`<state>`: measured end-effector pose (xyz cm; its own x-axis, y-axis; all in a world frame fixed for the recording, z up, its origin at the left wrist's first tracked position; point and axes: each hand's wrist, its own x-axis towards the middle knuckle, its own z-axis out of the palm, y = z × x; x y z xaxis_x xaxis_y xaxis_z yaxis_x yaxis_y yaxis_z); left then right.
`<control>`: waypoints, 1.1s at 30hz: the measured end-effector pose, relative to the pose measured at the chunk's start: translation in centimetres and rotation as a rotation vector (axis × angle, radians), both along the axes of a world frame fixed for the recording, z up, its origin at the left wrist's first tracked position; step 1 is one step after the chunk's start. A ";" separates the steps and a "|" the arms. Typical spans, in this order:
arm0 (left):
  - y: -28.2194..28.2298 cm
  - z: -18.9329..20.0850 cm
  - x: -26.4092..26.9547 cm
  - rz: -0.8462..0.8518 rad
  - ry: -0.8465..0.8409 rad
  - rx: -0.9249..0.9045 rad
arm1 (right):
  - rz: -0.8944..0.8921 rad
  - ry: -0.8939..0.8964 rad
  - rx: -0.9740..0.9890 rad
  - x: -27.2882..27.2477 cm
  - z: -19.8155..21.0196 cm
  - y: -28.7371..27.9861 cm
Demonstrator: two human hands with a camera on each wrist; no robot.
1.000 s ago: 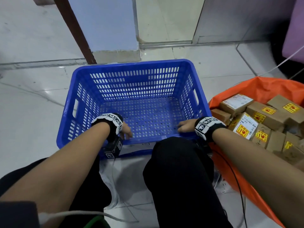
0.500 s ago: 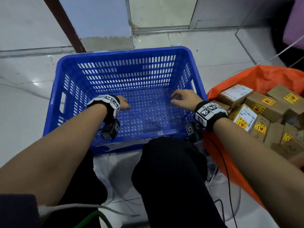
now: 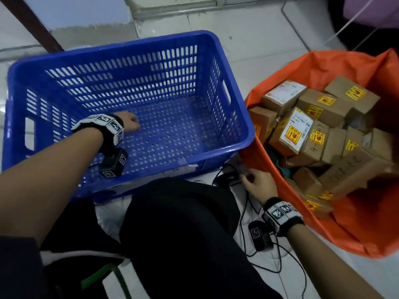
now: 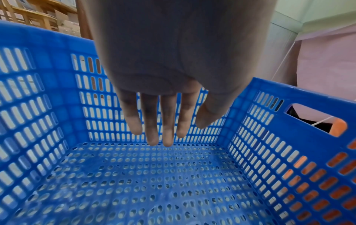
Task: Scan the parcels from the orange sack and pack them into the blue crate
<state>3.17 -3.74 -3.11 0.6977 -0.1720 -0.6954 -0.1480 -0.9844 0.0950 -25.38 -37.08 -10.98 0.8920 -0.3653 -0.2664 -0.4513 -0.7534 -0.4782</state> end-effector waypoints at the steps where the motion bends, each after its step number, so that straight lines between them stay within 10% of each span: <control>1: -0.2 -0.1 0.0 -0.001 -0.007 0.000 | -0.017 0.116 0.028 0.3 -1.1 0.2; 7: -1.4 -1.3 -0.2 -0.048 -0.032 0.009 | 0.067 0.577 0.079 2.1 -7.3 1.4; 20: 0.0 -2.8 0.3 -0.012 0.025 -0.011 | -0.122 0.605 0.207 2.7 -11.3 4.7; 33: 0.1 -0.7 -0.1 0.026 -0.031 -0.045 | -0.159 0.490 0.380 2.0 -6.6 3.6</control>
<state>3.03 -3.69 -3.76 0.7233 -0.1842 -0.6655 -0.1260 -0.9828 0.1351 -23.35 -33.49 -17.59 0.5765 -0.2831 -0.7665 -0.7776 -0.4781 -0.4083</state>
